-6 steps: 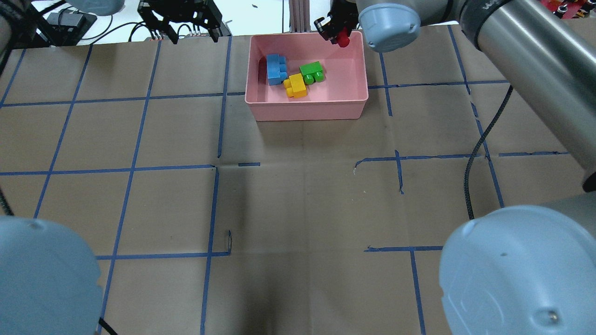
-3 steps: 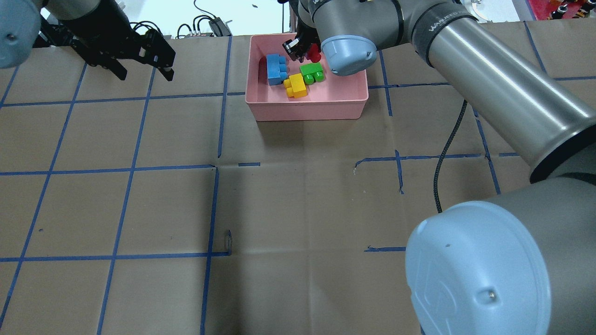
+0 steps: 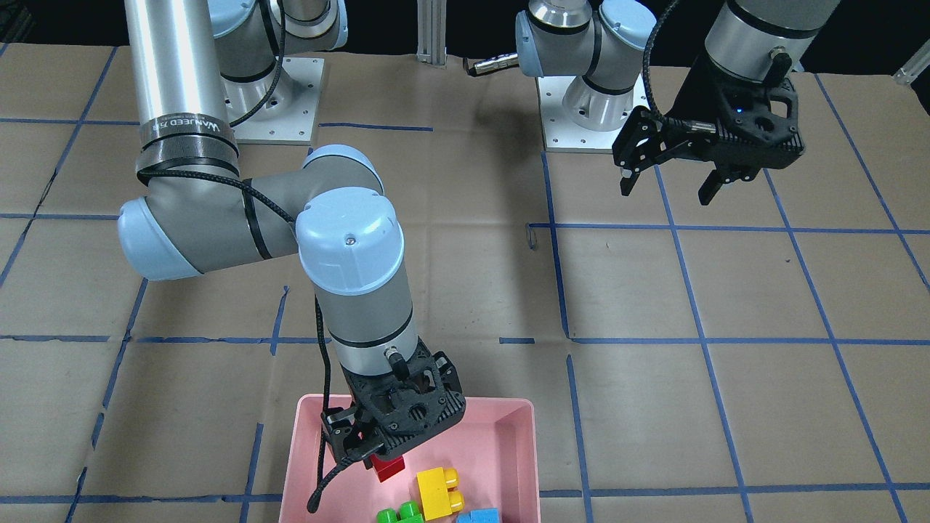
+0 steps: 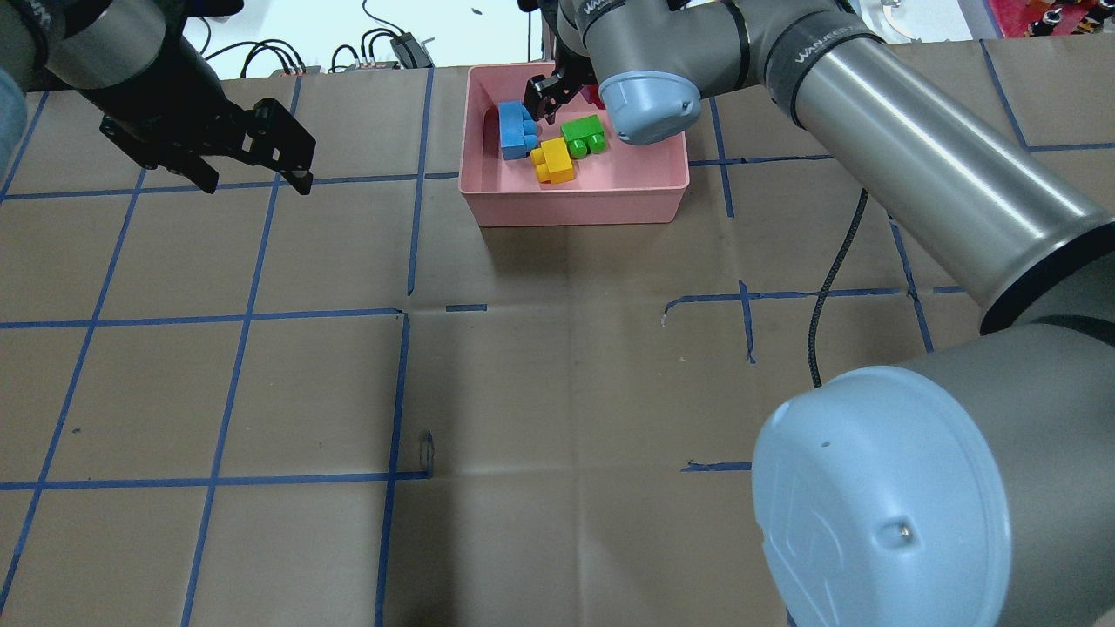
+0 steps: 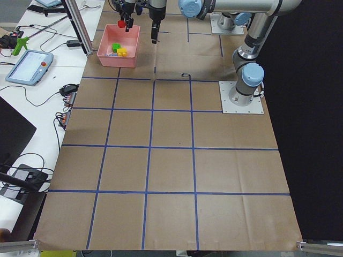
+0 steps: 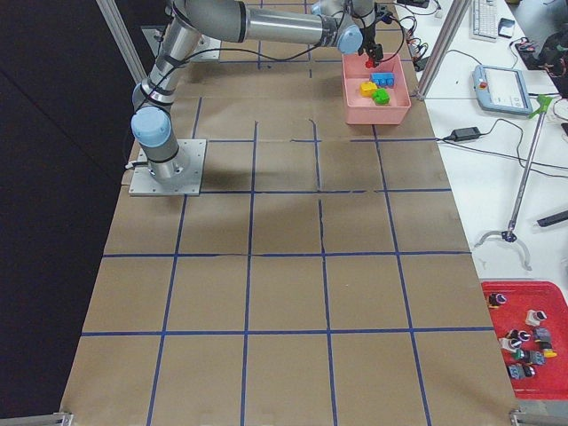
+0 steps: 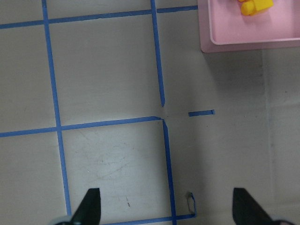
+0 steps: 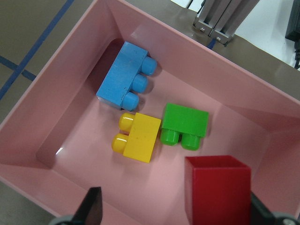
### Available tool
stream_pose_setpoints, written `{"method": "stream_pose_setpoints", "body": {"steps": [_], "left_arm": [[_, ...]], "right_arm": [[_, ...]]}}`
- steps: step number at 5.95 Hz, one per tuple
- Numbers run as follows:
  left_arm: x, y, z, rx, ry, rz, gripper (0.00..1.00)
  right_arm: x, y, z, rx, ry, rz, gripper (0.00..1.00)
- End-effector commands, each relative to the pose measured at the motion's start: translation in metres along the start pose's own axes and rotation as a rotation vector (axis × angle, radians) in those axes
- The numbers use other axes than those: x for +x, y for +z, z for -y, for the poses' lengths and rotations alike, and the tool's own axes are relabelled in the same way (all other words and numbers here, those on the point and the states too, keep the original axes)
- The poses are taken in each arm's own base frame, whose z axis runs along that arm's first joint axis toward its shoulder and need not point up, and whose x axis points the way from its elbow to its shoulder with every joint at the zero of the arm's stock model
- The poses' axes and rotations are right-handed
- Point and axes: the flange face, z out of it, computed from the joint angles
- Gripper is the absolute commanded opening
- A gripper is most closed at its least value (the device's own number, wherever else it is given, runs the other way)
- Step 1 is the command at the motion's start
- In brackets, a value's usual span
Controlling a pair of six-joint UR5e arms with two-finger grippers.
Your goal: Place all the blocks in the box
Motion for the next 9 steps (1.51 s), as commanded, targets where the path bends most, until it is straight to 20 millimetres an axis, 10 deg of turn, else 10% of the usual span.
{"method": "stream_pose_setpoints", "body": {"steps": [1,6,9], "left_arm": [[0.001,0.018,-0.003,-0.027,-0.119,0.001,1.00],[0.009,0.019,0.013,-0.019,0.024,0.048,1.00],[0.028,0.023,0.017,-0.004,0.061,0.053,1.00]], "right_arm": [[0.002,-0.001,0.000,0.001,0.002,-0.002,1.00],[0.007,-0.007,0.000,0.004,0.007,-0.018,1.00],[0.038,-0.114,-0.047,-0.225,0.125,-0.027,1.00]]}}
